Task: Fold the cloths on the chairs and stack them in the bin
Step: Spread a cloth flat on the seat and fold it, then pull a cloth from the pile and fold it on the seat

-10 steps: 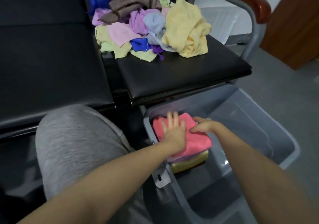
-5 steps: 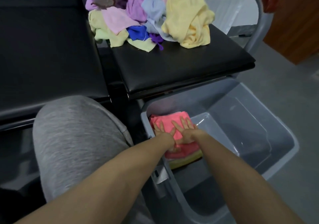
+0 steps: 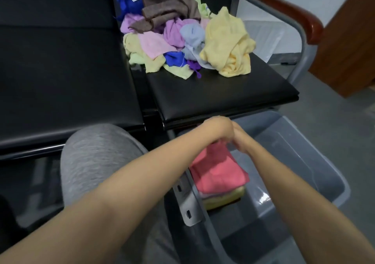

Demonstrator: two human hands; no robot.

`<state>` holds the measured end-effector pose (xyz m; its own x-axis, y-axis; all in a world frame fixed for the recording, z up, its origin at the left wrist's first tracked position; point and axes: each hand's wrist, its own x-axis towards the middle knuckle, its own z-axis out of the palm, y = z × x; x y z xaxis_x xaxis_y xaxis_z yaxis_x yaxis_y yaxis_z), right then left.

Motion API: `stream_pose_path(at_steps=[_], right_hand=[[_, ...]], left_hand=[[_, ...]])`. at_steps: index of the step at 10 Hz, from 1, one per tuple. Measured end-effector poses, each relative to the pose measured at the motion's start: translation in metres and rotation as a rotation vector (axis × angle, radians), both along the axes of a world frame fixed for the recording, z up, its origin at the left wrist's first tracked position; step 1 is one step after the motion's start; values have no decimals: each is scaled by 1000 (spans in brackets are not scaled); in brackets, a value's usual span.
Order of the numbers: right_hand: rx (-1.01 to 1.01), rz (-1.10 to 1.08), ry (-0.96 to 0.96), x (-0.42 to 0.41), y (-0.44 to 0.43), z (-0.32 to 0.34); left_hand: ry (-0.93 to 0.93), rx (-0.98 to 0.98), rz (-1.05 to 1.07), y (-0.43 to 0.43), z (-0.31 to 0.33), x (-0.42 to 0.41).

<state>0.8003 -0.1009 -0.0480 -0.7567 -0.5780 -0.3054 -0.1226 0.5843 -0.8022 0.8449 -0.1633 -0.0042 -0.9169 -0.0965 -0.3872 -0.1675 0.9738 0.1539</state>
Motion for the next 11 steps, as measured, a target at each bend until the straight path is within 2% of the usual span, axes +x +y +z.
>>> stream_pose_path(at_steps=[1,2,3,4,5,7,8,9,10,11], right_hand=[[76,-61,84,1,7,29],[-50,-218,38,7,-14,56],[-135,-271,88,0,-49,85],[-194,-161,224,-4,-83,100],[-186,-62,275,-13,-107,101],[206,-91,622,-47,-136,86],[357,-115,656,-56,-135,64],[17,-316,556,-66,-135,55],[-198,-367,423,-69,-138,59],[-288,-312,392,-67,-139,61]], left_hand=[[35,165,76,-18,48,17],[114,373,169,-36,61,17],[322,522,236,-65,79,14],[451,613,291,-97,83,12],[483,595,343,-120,79,10],[602,435,492,-168,55,-12],[660,434,515,-182,33,-25],[652,443,515,-192,25,-35],[638,423,493,-192,21,-37],[655,404,513,-188,15,-37]])
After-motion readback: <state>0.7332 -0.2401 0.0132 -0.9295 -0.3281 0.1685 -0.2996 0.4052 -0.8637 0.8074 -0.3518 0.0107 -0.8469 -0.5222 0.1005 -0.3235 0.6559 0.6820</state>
